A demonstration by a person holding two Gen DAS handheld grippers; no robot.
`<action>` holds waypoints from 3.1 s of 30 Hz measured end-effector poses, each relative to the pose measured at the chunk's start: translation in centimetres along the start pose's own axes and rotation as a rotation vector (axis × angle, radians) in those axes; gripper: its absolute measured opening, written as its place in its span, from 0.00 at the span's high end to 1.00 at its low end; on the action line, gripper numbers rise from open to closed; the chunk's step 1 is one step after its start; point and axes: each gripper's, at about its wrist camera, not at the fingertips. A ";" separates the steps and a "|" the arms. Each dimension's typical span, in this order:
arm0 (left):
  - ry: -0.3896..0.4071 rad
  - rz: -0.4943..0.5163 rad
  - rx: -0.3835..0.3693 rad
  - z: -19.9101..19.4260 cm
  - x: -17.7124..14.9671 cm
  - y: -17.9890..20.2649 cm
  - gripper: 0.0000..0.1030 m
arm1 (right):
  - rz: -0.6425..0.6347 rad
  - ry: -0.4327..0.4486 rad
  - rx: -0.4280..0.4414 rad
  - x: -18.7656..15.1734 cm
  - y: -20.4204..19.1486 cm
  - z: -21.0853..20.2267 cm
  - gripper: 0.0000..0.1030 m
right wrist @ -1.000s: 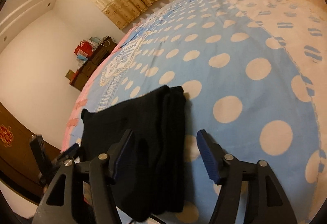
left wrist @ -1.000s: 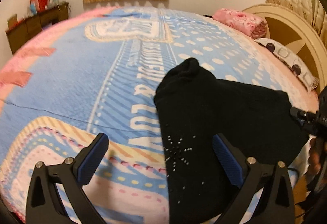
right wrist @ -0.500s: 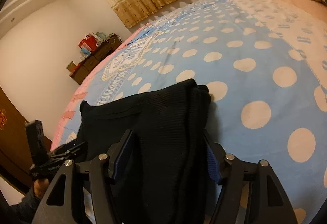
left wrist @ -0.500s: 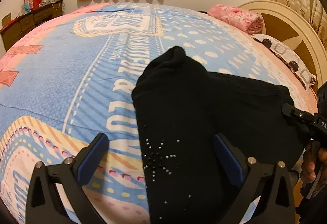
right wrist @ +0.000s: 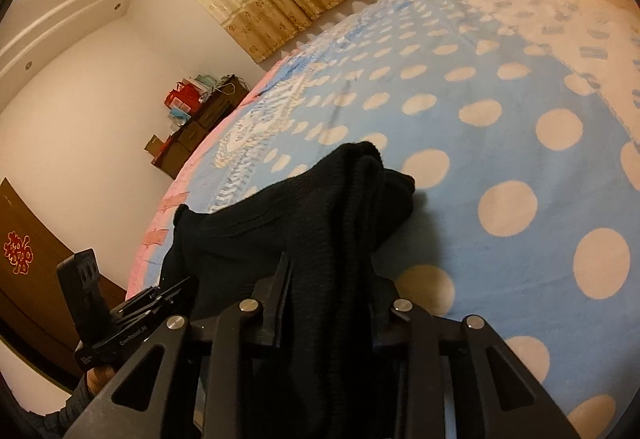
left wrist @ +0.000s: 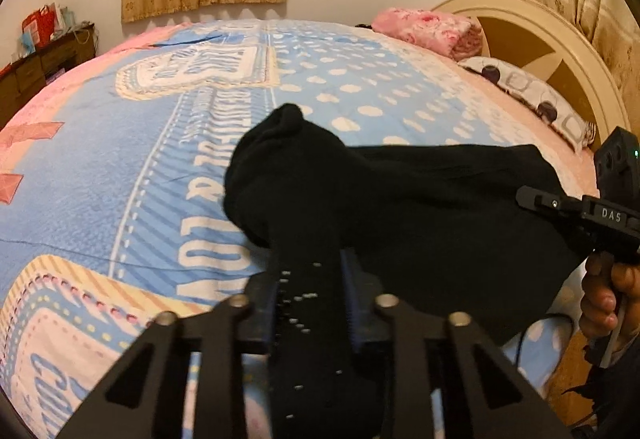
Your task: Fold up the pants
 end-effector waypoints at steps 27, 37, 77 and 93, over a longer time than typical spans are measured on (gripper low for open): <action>0.181 -0.282 0.367 -7.8 3.7 -23.4 0.86 | -0.414 -0.308 0.229 12.9 -24.1 26.6 0.72; 0.088 -0.422 0.428 -2.7 1.3 -31.6 0.87 | -0.414 -0.468 0.209 11.1 -24.8 42.1 0.72; 0.193 -0.308 0.512 -11.4 1.2 -21.9 0.38 | -0.512 -0.145 -0.012 4.4 -25.8 21.4 0.32; 0.182 -0.312 0.517 -11.1 0.8 -22.0 0.38 | -0.548 -0.143 -0.005 3.1 -27.7 20.4 0.31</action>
Point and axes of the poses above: each gripper's, at about its wrist camera, not at the fingertips, and z roughly the way its jaws point, y to its right, x to its top, and after that the axes turned 7 degrees about x, right-handed
